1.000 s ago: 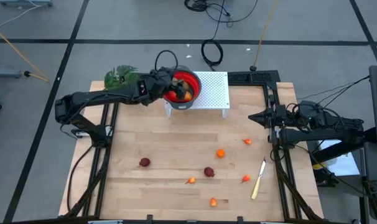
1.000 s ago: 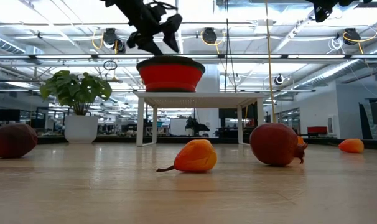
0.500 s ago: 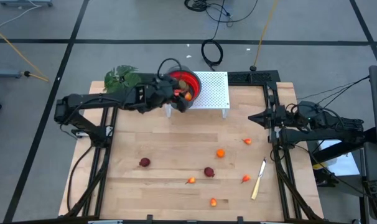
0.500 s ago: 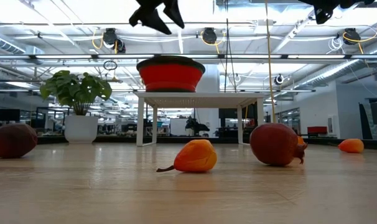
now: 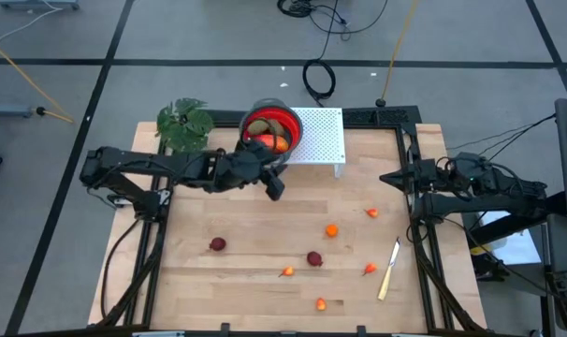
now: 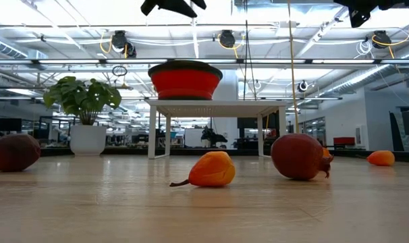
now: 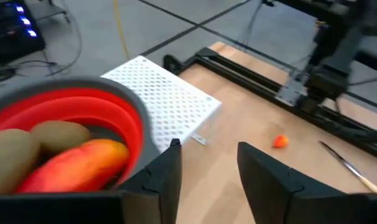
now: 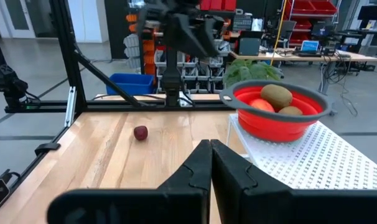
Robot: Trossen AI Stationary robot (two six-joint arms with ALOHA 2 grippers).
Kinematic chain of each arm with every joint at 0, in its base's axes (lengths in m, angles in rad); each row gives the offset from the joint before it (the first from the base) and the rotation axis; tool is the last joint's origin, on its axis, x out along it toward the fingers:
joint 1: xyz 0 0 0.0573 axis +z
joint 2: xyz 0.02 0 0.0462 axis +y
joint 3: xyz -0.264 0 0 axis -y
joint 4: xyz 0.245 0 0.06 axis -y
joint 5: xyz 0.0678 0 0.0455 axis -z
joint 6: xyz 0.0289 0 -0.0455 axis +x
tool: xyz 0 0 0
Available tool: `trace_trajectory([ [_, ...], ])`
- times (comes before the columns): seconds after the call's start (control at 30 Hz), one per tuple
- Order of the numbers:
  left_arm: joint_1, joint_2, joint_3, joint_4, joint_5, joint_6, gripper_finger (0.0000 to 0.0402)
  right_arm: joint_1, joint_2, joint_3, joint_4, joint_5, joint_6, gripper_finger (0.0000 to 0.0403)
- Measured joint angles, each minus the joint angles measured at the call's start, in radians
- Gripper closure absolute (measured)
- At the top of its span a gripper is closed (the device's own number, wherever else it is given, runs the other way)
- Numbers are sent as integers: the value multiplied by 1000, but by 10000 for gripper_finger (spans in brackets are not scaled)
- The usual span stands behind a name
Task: Pick & Place Fruit
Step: Put the left pomegranate into the red strainer bowl
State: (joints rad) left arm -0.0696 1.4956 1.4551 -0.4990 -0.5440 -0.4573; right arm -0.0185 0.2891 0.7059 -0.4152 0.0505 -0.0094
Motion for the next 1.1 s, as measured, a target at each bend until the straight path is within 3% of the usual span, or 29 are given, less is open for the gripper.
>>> trace_trajectory([
  [0.3, -96, 0, 0, -40, 62, -93, 289, 0, -17, -22, -16, -1, -2, 403],
  [0.57, -156, 0, 0, -242, 175, -442, 304, 0, -68, -168, 106, -3, -2, 403],
  [0.83, -222, 0, 0, -483, 214, -779, 301, 0, -161, -224, 107, -56, 2, 403],
  [1.1, -268, 6, -4, -633, 213, -936, 259, 0, -265, -229, 26, -56, 39, 403],
])
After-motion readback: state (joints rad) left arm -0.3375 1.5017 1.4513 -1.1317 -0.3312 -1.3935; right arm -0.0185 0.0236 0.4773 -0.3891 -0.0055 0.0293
